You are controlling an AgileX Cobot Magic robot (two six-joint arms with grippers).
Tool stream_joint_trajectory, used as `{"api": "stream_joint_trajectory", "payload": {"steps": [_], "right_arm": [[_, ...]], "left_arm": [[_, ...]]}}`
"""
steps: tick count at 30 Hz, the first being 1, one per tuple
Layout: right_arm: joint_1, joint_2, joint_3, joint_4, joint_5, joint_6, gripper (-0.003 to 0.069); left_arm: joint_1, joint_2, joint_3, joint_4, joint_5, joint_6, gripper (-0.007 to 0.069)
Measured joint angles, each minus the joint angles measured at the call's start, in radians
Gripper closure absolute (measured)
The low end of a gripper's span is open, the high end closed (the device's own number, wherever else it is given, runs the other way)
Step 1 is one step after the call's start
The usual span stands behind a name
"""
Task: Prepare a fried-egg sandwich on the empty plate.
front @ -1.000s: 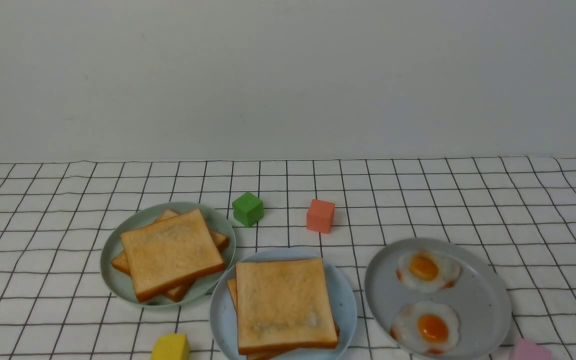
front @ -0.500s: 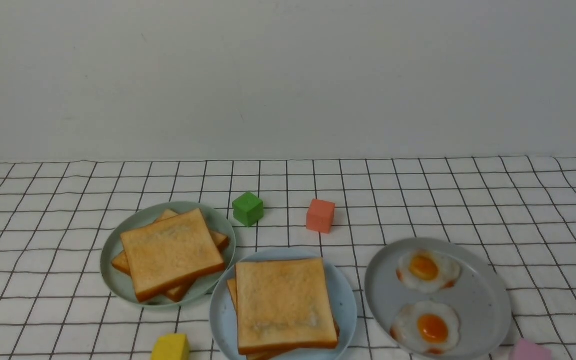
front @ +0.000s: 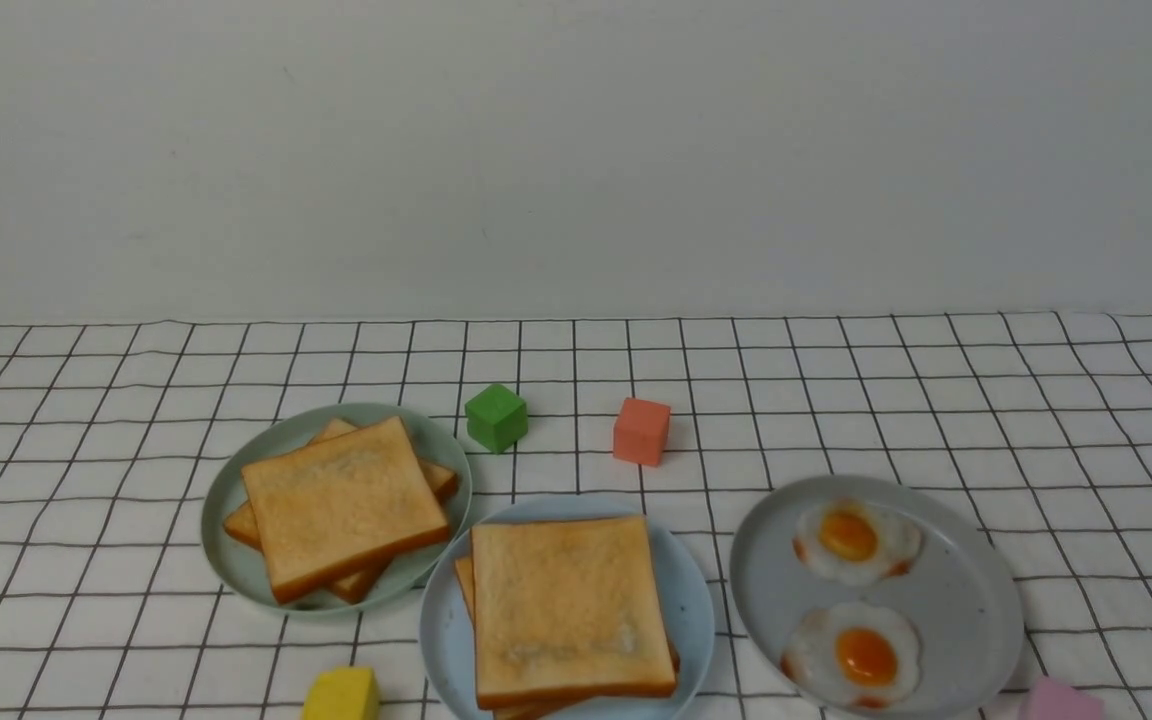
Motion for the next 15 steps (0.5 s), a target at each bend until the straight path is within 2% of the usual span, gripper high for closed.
{"api": "stream_joint_trajectory", "payload": {"steps": [11, 15], "right_arm": [[0.0, 0.0, 0.0, -0.005, 0.0, 0.0, 0.0599], [-0.002, -0.01, 0.0, -0.057, 0.023, 0.0, 0.0592]], "left_arm": [[0.0, 0.0, 0.0, 0.0, 0.0, 0.0, 0.0603], [0.0, 0.0, 0.0, 0.0, 0.0, 0.0, 0.06]]}}
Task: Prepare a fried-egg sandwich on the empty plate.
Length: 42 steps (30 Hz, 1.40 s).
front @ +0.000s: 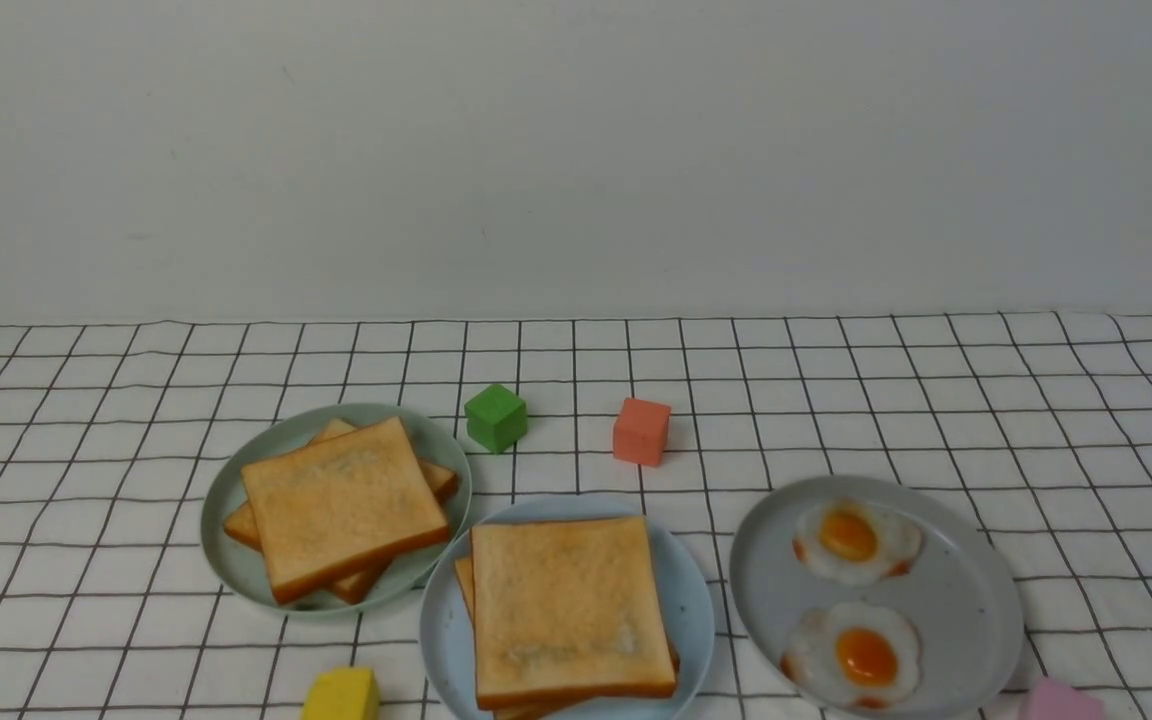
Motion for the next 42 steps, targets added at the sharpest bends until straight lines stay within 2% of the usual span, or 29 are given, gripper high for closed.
{"api": "stream_joint_trajectory", "payload": {"steps": [4, 8, 12, 15, 19, 26, 42], "right_arm": [[-0.062, -0.063, 0.0, 0.035, 0.073, -0.046, 0.0585], [-0.241, -0.18, 0.018, 0.164, 0.186, -0.24, 0.0578], [-0.378, -0.291, 0.12, 0.227, 0.111, -0.367, 0.0573], [-0.435, -0.339, 0.199, 0.264, 0.053, -0.38, 0.0571], [-0.529, -0.35, 0.357, 0.389, 0.025, -0.386, 0.0565], [-0.583, -0.351, 0.371, 0.424, -0.035, -0.39, 0.0556], [-0.595, -0.351, 0.374, 0.402, -0.045, -0.39, 0.0551]], "left_arm": [[0.0, 0.0, 0.0, 0.0, 0.0, 0.0, 0.0596], [0.0, 0.0, 0.0, 0.0, 0.0, 0.0, 0.0591], [0.0, 0.0, 0.0, 0.0, 0.0, 0.0, 0.0585], [0.0, 0.0, 0.0, 0.0, 0.0, 0.0, 0.0585], [0.0, 0.0, 0.0, 0.0, -0.001, 0.0, 0.0577], [0.0, 0.0, 0.0, 0.001, -0.001, 0.0, 0.0567], [0.0, 0.0, 0.0, 0.001, -0.001, 0.0, 0.0554]]}}
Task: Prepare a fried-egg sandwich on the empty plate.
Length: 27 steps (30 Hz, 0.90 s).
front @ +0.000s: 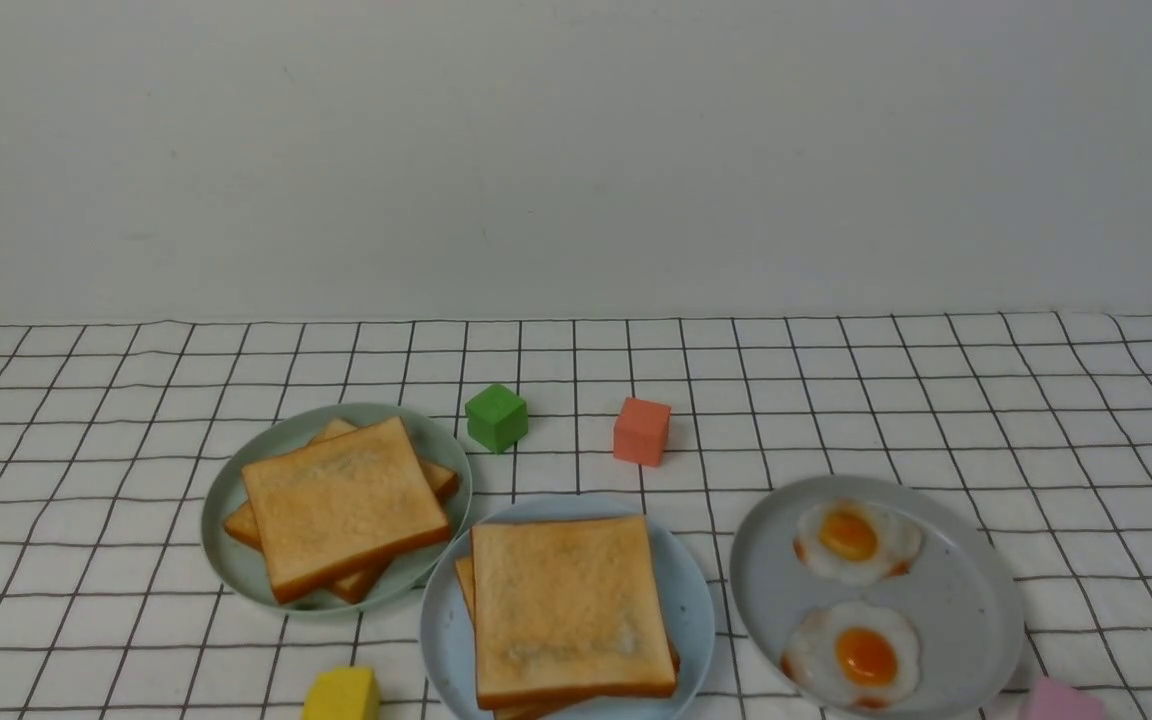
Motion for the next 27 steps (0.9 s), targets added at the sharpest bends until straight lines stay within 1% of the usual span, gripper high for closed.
{"api": "stream_joint_trajectory", "payload": {"steps": [27], "right_arm": [[0.0, 0.0, 0.0, 0.0, -0.001, 0.0, 0.052]], "left_arm": [[0.0, 0.0, 0.0, 0.0, 0.0, 0.0, 0.0545]]}}
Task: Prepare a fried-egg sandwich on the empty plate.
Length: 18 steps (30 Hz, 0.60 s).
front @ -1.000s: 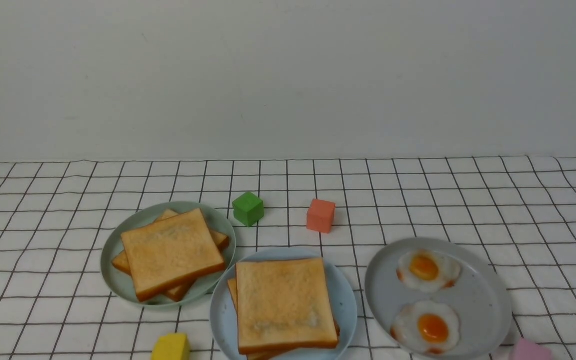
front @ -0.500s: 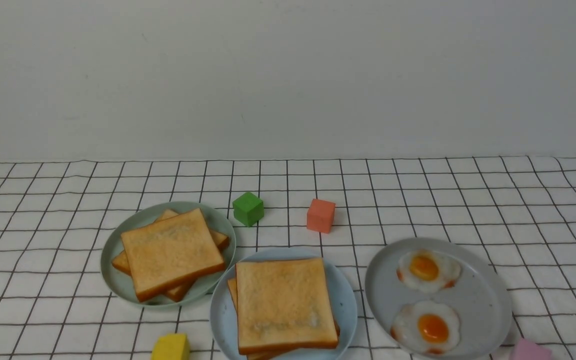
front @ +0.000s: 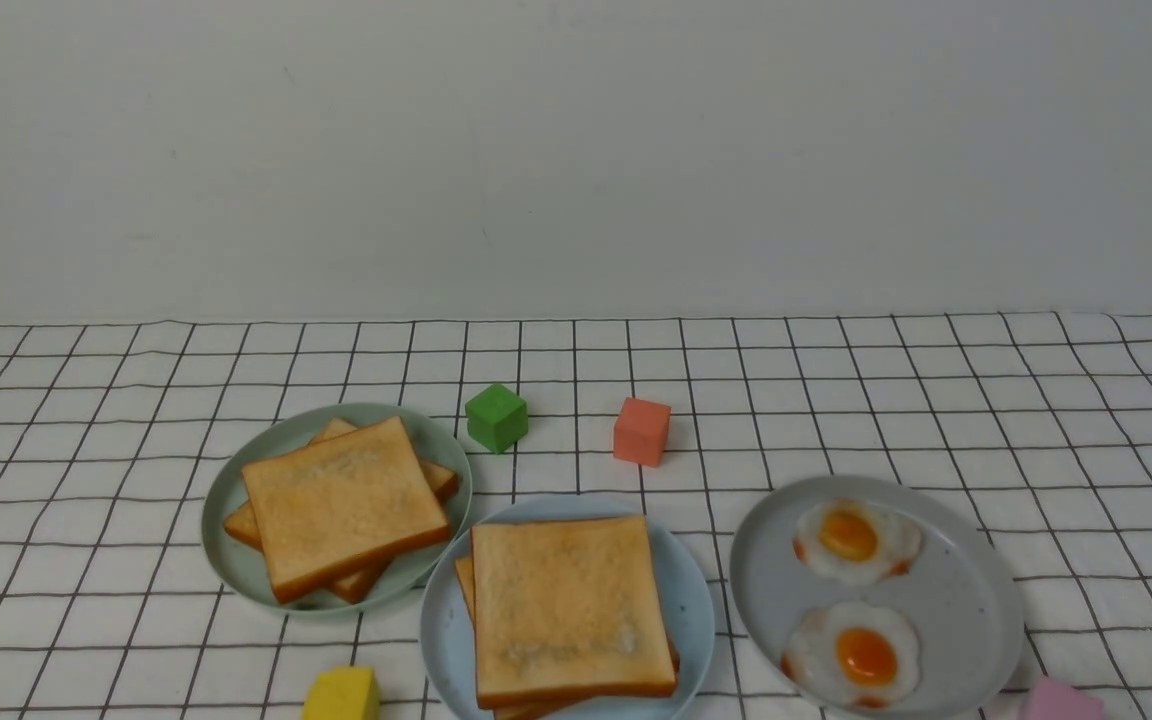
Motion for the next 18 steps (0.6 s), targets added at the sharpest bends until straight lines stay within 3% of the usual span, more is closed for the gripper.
{"api": "stream_joint_trajectory", "payload": {"steps": [18], "right_arm": [[0.0, 0.0, 0.0, 0.0, 0.0, 0.0, 0.0494]], "left_arm": [[0.0, 0.0, 0.0, 0.0, 0.0, 0.0, 0.0533]]}}
